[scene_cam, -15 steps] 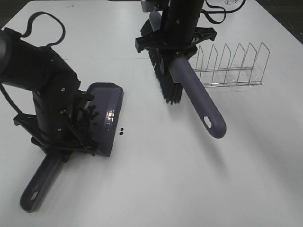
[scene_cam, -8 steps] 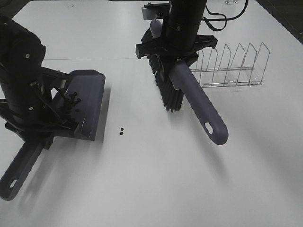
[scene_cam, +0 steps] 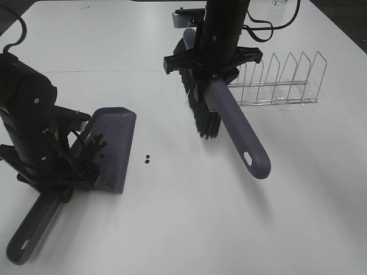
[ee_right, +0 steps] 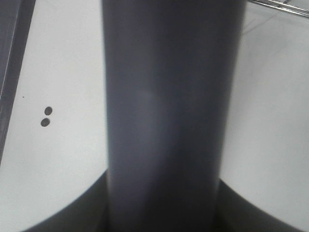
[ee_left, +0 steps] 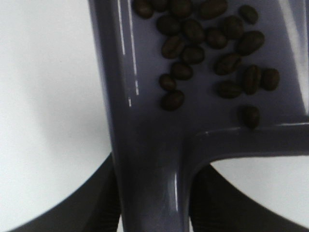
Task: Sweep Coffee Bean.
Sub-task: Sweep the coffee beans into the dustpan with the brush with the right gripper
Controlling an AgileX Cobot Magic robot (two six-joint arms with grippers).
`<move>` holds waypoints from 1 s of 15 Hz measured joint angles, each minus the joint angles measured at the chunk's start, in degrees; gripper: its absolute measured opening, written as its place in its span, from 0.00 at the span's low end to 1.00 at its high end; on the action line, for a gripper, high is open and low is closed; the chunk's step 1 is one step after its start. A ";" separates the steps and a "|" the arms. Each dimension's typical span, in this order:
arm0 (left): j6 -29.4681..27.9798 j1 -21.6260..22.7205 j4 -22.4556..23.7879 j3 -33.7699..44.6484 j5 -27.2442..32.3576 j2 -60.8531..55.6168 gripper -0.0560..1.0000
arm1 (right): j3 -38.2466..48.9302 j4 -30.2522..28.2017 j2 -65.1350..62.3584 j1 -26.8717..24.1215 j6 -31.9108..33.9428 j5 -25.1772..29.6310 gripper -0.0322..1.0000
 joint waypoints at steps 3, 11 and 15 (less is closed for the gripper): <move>1.03 0.00 -0.11 0.00 -0.34 1.43 0.39 | 0.00 -0.11 1.49 0.00 0.86 0.00 0.31; 1.26 0.00 0.06 -0.69 0.40 2.23 0.39 | 9.80 -3.72 1.83 4.58 1.32 -0.69 0.31; 1.26 0.00 0.23 -0.69 0.46 2.23 0.39 | 15.53 -7.33 -0.80 4.76 3.55 -0.63 0.31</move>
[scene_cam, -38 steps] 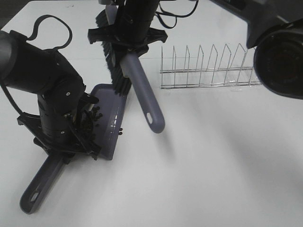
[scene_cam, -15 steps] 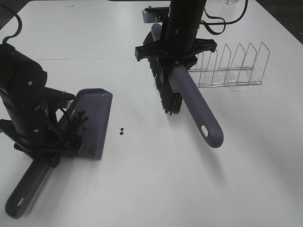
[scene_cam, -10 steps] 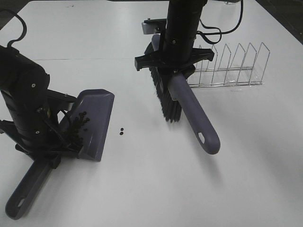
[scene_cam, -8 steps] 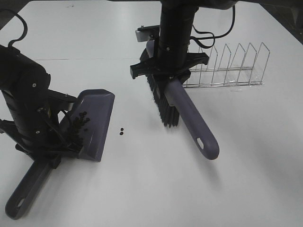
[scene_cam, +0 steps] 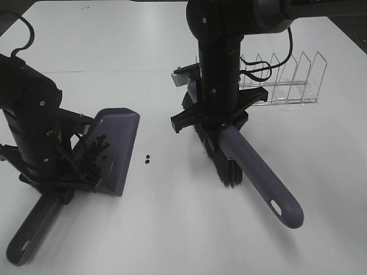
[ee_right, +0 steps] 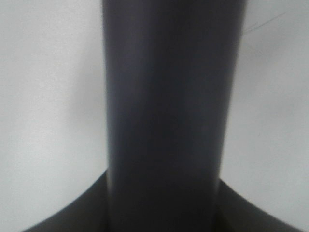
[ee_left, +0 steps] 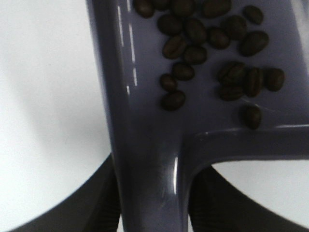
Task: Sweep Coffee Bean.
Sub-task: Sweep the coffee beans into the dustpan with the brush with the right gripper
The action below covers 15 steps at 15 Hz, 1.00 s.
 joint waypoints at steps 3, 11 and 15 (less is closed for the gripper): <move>0.00 0.00 0.06 0.00 0.00 0.00 0.39 | -0.17 -0.11 2.23 2.41 1.15 0.52 0.31; 0.29 0.00 0.06 0.00 -0.06 0.06 0.39 | -12.66 13.52 12.20 6.65 0.06 1.09 0.31; 0.57 0.00 0.06 0.00 -0.11 0.06 0.39 | -15.99 27.90 12.78 6.65 -3.95 0.97 0.31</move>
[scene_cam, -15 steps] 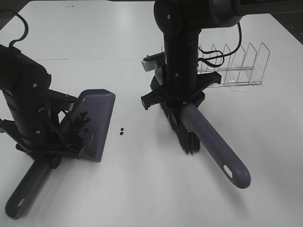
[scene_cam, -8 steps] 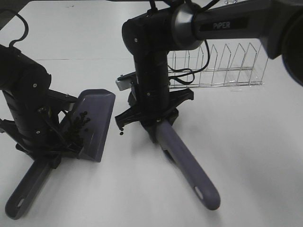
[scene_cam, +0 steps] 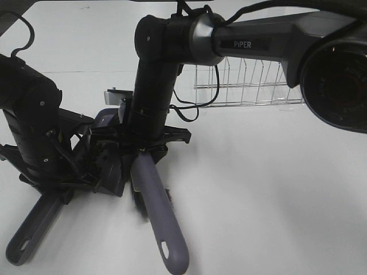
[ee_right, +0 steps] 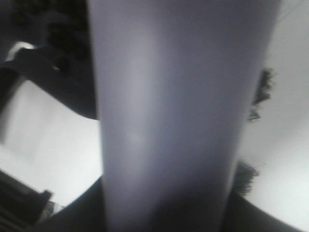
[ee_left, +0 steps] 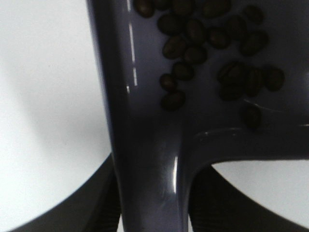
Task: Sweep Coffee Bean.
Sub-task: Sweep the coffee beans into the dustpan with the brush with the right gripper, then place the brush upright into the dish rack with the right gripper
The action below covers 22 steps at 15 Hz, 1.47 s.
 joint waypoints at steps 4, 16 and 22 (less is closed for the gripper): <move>0.29 0.00 0.00 0.00 0.00 0.00 0.39 | -5.44 2.92 0.11 0.00 -1.38 -0.29 0.31; 0.29 0.00 -0.06 0.00 0.00 0.06 0.39 | -11.92 -17.02 -2.75 0.00 0.17 -0.86 0.31; 0.40 0.00 -0.06 0.00 0.00 0.06 0.39 | -9.45 -21.20 -4.30 -0.40 0.11 -0.92 0.31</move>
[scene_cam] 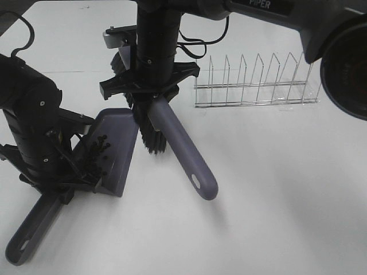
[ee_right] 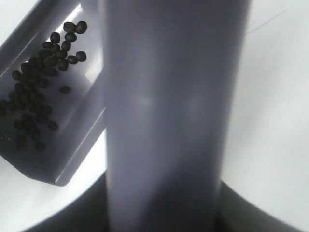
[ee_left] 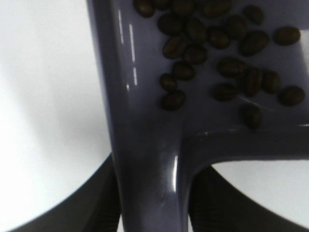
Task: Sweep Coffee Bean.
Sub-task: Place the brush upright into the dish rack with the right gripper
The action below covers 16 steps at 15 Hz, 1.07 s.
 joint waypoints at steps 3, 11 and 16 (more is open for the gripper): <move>0.11 0.00 0.00 0.00 -0.06 0.00 0.39 | 6.59 0.23 -4.58 -3.61 0.00 0.00 0.31; 0.29 0.00 -0.23 0.00 0.06 0.00 0.39 | 26.76 4.13 -14.44 -24.64 -4.64 0.00 0.31; 0.29 0.06 -1.32 0.00 0.17 0.00 0.39 | 28.36 3.04 -13.87 -32.37 -7.05 0.00 0.31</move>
